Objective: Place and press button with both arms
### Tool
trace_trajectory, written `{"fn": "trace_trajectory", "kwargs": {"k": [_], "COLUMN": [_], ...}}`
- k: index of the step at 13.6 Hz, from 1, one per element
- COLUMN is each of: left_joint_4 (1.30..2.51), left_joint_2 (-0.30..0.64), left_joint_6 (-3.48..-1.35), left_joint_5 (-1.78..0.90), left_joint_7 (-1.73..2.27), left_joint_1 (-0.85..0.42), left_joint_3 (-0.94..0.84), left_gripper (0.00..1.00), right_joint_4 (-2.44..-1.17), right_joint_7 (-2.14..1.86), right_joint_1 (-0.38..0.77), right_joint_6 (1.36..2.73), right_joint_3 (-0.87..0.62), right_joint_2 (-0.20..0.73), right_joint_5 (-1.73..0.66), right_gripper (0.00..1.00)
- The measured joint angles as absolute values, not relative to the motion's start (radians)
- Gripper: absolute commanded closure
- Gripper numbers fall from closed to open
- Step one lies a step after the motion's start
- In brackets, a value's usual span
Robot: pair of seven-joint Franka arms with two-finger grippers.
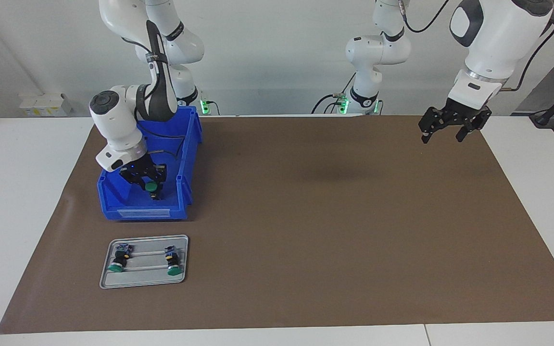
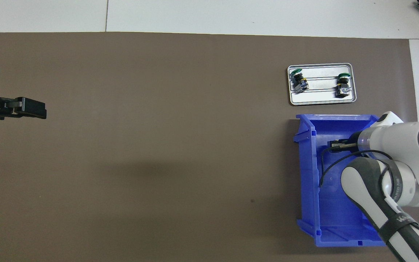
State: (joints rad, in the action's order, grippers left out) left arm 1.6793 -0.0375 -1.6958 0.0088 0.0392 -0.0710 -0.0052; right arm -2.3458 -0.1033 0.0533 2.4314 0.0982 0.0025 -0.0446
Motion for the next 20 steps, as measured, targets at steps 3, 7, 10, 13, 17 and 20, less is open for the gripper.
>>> {"fn": "trace_trajectory", "kwargs": {"k": [3,7,10,13,17,20], "left_joint_4": [1.679,1.679,1.679,1.679,1.679,1.679], "left_joint_2": [-0.037,-0.038,-0.038,-0.038,-0.038,-0.038], "left_joint_6": [-1.696,-1.696,-1.696,-1.696,-1.696,-1.696], "left_joint_5": [0.009,0.009,0.009,0.009,0.009,0.009], "left_joint_7": [0.039,0.039,0.039,0.039,0.039,0.039], "left_joint_1": [-0.071,-0.071,-0.071,-0.071,-0.071,-0.071], "left_joint_3": [-0.005,-0.005,-0.005,-0.005,-0.005,-0.005], "left_gripper": [0.00,0.00,0.00,0.00,0.00,0.00], "right_joint_4": [-2.278,-2.088,-1.924,-1.739,-1.605,-1.604], "right_joint_7": [-0.103,-0.094,-0.038,0.028,0.064,0.066], "right_joint_1": [0.056,0.056,0.055,0.054,0.048,0.046], "right_joint_6": [2.392,2.199,2.021,1.776,1.623,1.599], "right_joint_3": [0.094,0.094,0.094,0.094,0.095,0.095], "right_joint_2": [-0.001,-0.015,-0.023,-0.028,-0.047,-0.060], "right_joint_5": [-0.045,-0.045,-0.041,-0.010,0.034,0.037], "right_gripper": [0.00,0.00,0.00,0.00,0.00,0.00]}}
